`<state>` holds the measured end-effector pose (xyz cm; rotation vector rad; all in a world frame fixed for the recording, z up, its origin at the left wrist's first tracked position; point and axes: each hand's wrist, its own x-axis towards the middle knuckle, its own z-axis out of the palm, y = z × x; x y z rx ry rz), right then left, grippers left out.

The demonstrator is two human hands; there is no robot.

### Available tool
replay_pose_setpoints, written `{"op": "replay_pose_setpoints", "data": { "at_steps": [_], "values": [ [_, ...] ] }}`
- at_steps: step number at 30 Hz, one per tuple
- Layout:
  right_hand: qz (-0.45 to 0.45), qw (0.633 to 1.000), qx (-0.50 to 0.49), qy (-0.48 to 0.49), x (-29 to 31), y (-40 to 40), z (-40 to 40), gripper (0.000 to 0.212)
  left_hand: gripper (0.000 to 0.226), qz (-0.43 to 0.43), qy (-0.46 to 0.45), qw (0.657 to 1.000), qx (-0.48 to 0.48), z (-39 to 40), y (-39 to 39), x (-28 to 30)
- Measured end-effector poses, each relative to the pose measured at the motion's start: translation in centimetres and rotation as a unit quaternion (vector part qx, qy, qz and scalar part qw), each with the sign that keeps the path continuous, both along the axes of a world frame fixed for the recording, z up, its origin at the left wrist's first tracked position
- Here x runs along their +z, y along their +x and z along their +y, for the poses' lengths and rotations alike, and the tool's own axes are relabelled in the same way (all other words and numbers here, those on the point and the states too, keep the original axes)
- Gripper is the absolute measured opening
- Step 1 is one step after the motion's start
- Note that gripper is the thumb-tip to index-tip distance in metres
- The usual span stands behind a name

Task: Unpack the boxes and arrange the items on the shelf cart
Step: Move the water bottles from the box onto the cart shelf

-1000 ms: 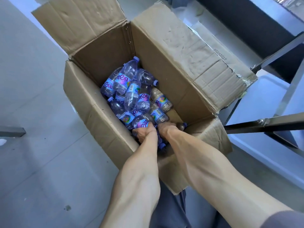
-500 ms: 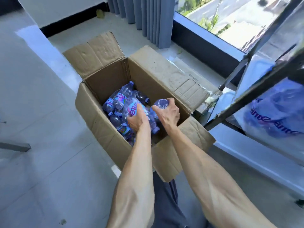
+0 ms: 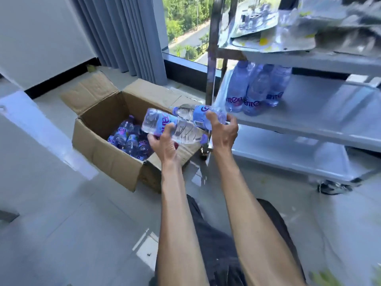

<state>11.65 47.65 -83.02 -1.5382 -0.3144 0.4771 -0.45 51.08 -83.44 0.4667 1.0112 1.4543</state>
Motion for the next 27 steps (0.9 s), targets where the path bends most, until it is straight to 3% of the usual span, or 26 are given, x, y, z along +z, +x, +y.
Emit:
{"op": "replay_pose_setpoints", "data": {
  "at_steps": [3, 7, 10, 16, 20, 23, 25, 27],
  "values": [
    [0.109, 0.992, -0.017, 0.064, -0.3, 1.5, -5.1, 0.059, 0.064, -0.047, -0.004, 0.997, -0.057, -4.7, 0.9, 0.1],
    [0.232, 0.948, -0.014, 0.219, -1.8, 3.5, -10.8, 0.040, 0.081, -0.109, 0.012, 0.985, -0.132, -8.7, 1.7, -0.7],
    [0.266, 0.919, 0.033, 0.289, -2.8, 5.2, -14.3, 0.041, 0.073, -0.086, -0.021, 0.974, -0.209, -10.6, 2.3, -2.1],
    [0.269, 0.912, 0.107, 0.289, -2.5, 7.4, -17.6, 0.033, 0.052, -0.112, -0.046, 0.968, -0.221, -11.7, 3.0, -3.3],
    [0.253, 0.909, 0.196, 0.267, -2.4, 8.2, -16.7, 0.060, 0.029, -0.171, -0.035, 0.968, -0.182, -9.9, 3.0, -3.5],
    [0.249, 0.888, 0.292, 0.253, -3.0, 7.8, -15.6, 0.059, 0.022, -0.180, 0.000, 0.965, -0.188, -9.2, 3.3, -3.5],
    [0.275, 0.876, 0.301, 0.258, -3.4, 7.4, -14.8, 0.062, 0.025, -0.200, 0.012, 0.959, -0.199, -9.2, 3.9, -3.4],
    [0.282, 0.891, 0.271, 0.233, -3.5, 7.5, -14.2, 0.069, 0.044, -0.222, 0.014, 0.950, -0.218, -9.1, 4.3, -3.3]
  ]
}}
